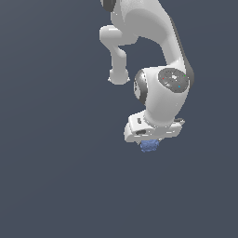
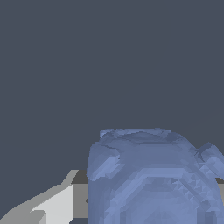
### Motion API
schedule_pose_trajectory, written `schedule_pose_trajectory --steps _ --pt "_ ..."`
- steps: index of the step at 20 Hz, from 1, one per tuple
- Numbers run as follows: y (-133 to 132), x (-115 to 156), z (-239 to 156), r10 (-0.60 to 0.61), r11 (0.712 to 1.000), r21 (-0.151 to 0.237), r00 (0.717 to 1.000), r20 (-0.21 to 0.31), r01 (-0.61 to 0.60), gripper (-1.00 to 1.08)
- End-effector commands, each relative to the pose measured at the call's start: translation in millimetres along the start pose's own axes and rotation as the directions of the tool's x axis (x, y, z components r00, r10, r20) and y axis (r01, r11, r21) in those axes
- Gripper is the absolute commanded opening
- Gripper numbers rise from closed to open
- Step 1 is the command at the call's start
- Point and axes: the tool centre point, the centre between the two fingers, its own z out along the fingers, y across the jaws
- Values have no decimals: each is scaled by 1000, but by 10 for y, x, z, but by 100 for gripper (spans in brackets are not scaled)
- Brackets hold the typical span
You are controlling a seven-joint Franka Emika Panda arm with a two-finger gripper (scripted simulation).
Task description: Pick up the object and move it to a goal position.
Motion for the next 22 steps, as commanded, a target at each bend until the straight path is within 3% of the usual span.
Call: schedule_pose_trajectory --steps 1,12,22 --pt "-114 20 -277 0 1000 0 1000 0 0 -100" --pt "-583 141 -1402 0 1000 0 1000 0 0 -100" --pt "-859 235 -2065 1 1000 0 1000 0 -1 -100"
